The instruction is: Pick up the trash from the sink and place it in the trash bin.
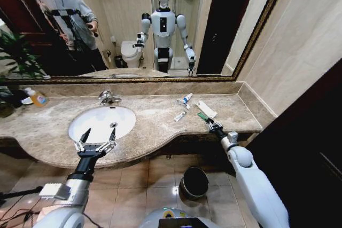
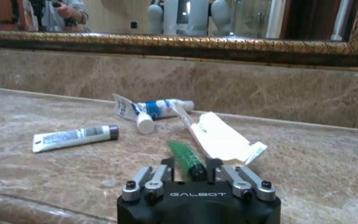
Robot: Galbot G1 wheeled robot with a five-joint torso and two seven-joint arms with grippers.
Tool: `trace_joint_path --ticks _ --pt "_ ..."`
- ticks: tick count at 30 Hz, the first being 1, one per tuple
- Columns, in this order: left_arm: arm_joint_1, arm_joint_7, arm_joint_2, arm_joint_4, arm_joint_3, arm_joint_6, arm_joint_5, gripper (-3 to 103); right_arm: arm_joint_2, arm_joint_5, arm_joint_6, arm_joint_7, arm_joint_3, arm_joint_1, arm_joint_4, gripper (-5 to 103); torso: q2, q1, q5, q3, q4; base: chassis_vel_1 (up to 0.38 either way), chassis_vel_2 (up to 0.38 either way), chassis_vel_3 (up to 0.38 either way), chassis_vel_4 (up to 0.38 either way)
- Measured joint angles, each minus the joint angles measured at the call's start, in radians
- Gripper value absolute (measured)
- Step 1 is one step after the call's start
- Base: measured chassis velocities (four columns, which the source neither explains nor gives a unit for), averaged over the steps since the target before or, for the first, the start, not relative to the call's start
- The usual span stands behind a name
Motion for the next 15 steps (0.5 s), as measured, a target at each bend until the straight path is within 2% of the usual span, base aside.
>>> trace_joint_path --ticks 1,2,3,6,13,15 --pt "0.000 0.000 0.000 0.000 0.000 0.000 0.000 100 -0.001 0.000 -0.001 -0.002 0.000 0.003 -0.006 38 0.000 0.000 0.0002 0.000 0.0000 0.000 0.000 0.000 0.000" --pt "0.000 0.000 0.000 0.000 0.000 0.000 0.000 100 -0.001 0.000 -0.001 -0.002 0.000 0.003 -0.006 38 0.000 0.000 0.0002 0.000 0.0000 0.000 0.000 0.000 0.000" --pt "0.000 0.000 0.000 0.000 0.000 0.000 0.000 100 -0.002 0.000 -0.001 -0.003 0.000 0.004 -0.009 44 0.000 0.000 0.0002 0.000 0.0000 0.000 0.000 0.000 0.000" --pt "0.000 0.000 0.000 0.000 0.000 0.000 0.000 100 -0.005 0.000 -0.002 -0.012 0.000 0.008 -0.023 33 0.000 0.000 0.0002 0.000 0.0000 0.000 0.000 0.000 0.000" --pt "0.000 0.000 0.000 0.000 0.000 0.000 0.000 100 -0.005 -0.002 0.001 -0.016 0.000 0.016 -0.038 20 0.000 0.000 0.0001 0.000 0.0000 0.000 0.000 0.000 0.000" --pt "0.000 0.000 0.000 0.000 0.000 0.000 0.000 100 -0.005 -0.002 0.003 -0.016 0.000 0.016 -0.039 20 0.000 0.000 0.0001 0.000 0.0000 0.000 0.000 0.000 0.000"
